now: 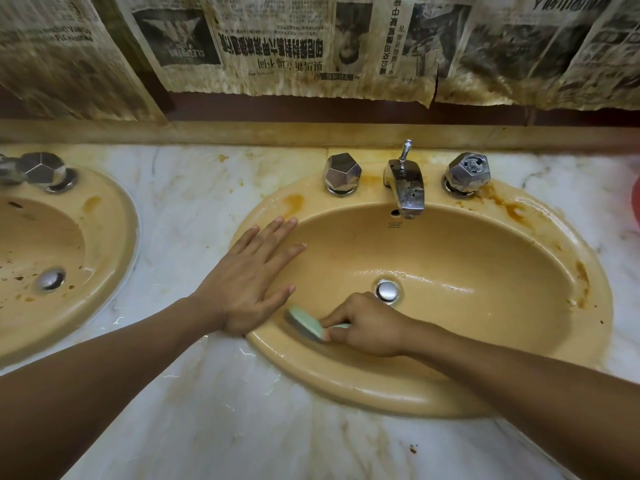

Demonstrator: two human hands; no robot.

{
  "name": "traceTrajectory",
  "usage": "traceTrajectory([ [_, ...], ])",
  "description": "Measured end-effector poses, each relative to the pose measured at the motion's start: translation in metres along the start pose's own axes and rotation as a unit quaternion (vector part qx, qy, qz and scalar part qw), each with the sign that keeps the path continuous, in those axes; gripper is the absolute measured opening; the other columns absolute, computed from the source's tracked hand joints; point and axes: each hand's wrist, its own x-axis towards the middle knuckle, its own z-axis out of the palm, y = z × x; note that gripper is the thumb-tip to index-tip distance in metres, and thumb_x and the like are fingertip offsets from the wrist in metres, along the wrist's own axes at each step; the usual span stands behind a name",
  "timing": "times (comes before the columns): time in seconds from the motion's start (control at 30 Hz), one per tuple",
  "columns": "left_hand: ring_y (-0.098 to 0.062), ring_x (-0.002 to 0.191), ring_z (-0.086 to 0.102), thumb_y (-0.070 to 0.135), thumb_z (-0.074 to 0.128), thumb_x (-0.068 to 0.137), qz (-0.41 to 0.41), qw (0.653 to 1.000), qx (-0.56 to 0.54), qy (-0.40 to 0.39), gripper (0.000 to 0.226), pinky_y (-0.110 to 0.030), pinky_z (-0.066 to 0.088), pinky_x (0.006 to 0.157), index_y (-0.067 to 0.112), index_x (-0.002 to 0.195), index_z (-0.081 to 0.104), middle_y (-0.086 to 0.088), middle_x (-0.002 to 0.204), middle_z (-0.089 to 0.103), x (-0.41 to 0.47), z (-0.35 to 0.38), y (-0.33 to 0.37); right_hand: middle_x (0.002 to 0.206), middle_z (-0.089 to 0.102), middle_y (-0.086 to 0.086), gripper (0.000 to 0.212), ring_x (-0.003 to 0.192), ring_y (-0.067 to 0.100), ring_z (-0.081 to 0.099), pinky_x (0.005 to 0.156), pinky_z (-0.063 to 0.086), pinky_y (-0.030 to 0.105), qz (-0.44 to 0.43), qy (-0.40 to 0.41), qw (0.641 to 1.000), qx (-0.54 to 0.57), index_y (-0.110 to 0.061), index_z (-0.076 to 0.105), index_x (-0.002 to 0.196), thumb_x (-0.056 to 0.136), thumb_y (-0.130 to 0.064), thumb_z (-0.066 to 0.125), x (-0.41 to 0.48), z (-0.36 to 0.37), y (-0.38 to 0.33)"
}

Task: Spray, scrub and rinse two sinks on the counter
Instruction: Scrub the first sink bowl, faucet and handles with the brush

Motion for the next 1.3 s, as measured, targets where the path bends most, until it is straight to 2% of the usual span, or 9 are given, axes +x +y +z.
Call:
traceTrajectory([
  [0.07, -0.018, 0.159, -0.008, 0.047, 0.034, 0.097, 0.000, 1.000, -0.004, 0.000, 0.065, -0.048, 0.008, 0.128, 0.024, 0.158, 0.036, 0.001, 0.173, -0.005, 0.000, 0.000, 0.000, 0.052, 0.057, -0.009, 0.018, 0.047, 0.007, 0.044, 0.043, 0.041, 0.022, 0.035, -0.050, 0.994, 0.093, -0.021, 0.080, 0.108, 0.095, -0.028, 0.069, -0.012, -0.022, -0.009],
  [0.17, -0.017, 0.159, -0.008, 0.034, 0.036, 0.086, -0.014, 1.000, -0.010, 0.000, 0.070, -0.048, 0.007, 0.128, 0.020, 0.154, 0.041, 0.001, 0.173, -0.005, -0.001, 0.000, 0.000, 0.065, 0.057, 0.000, 0.019, 0.051, 0.015, 0.052, 0.044, 0.044, 0.026, 0.102, -0.156, 0.982, -0.045, -0.033, 0.078, 0.110, 0.093, -0.035, 0.069, -0.034, -0.058, 0.016],
  [0.27, -0.016, 0.159, -0.007, 0.025, 0.038, 0.078, -0.027, 0.999, -0.022, 0.008, 0.075, -0.046, 0.006, 0.129, 0.017, 0.152, 0.042, 0.001, 0.173, -0.005, -0.001, -0.001, 0.001, 0.081, 0.066, 0.012, 0.022, 0.065, 0.015, 0.051, 0.058, 0.043, 0.027, 0.084, -0.110, 0.984, -0.109, -0.018, 0.077, 0.108, 0.095, -0.027, 0.062, -0.034, -0.040, 0.027],
  [0.37, -0.015, 0.159, -0.007, 0.026, 0.037, 0.077, -0.034, 0.999, -0.028, 0.012, 0.074, -0.045, 0.006, 0.129, 0.016, 0.150, 0.044, 0.003, 0.173, -0.005, -0.001, 0.000, 0.000, 0.085, 0.074, -0.003, 0.023, 0.066, 0.005, 0.053, 0.066, 0.045, 0.023, 0.011, -0.046, 0.997, -0.056, -0.019, 0.078, 0.112, 0.096, -0.026, 0.064, -0.036, -0.019, 0.002],
  [0.5, -0.015, 0.159, -0.005, 0.023, 0.038, 0.077, -0.032, 0.999, -0.027, 0.013, 0.072, -0.043, 0.005, 0.129, 0.016, 0.148, 0.047, 0.004, 0.173, -0.003, 0.000, 0.001, -0.002, 0.062, 0.056, -0.005, 0.021, 0.046, 0.011, 0.049, 0.050, 0.050, 0.036, 0.086, -0.120, 0.987, -0.058, -0.038, 0.078, 0.110, 0.092, -0.035, 0.070, -0.068, -0.063, 0.009],
  [0.57, -0.015, 0.159, -0.003, 0.022, 0.038, 0.076, -0.036, 0.999, -0.029, 0.015, 0.073, -0.043, 0.006, 0.129, 0.017, 0.148, 0.047, 0.004, 0.173, -0.001, 0.001, 0.001, -0.001, 0.062, 0.055, -0.003, 0.019, 0.041, 0.011, 0.046, 0.044, 0.043, 0.027, 0.144, -0.142, 0.972, -0.116, -0.035, 0.079, 0.108, 0.090, -0.035, 0.071, -0.077, -0.075, 0.020],
  [1.1, -0.005, 0.158, -0.003, 0.054, 0.015, 0.104, -0.056, 0.997, -0.036, 0.024, 0.070, -0.044, 0.009, 0.129, 0.020, 0.165, 0.010, 0.008, 0.173, 0.000, -0.003, 0.003, 0.006, 0.052, 0.055, -0.009, 0.014, 0.049, 0.020, 0.045, 0.049, 0.044, 0.026, 0.096, 0.092, 0.968, 0.215, -0.019, 0.082, 0.099, 0.093, -0.026, 0.071, 0.022, 0.014, -0.035],
  [1.2, -0.005, 0.157, -0.006, 0.055, 0.013, 0.105, -0.054, 0.998, -0.029, 0.023, 0.070, -0.044, 0.008, 0.129, 0.021, 0.165, 0.005, 0.009, 0.173, -0.003, -0.002, 0.005, 0.004, 0.058, 0.049, -0.004, 0.012, 0.047, 0.012, 0.039, 0.048, 0.040, 0.024, 0.081, -0.005, 0.966, 0.244, -0.015, 0.081, 0.098, 0.095, -0.022, 0.071, 0.000, -0.002, -0.025],
  [1.3, -0.004, 0.157, -0.007, 0.055, 0.014, 0.104, -0.053, 0.998, -0.019, 0.024, 0.071, -0.043, 0.007, 0.129, 0.021, 0.165, 0.002, 0.010, 0.172, -0.006, -0.001, 0.007, 0.002, 0.057, 0.046, -0.004, 0.015, 0.049, 0.014, 0.042, 0.046, 0.042, 0.024, 0.117, -0.128, 0.980, 0.099, -0.013, 0.079, 0.099, 0.094, -0.024, 0.071, -0.052, -0.047, 0.005],
])
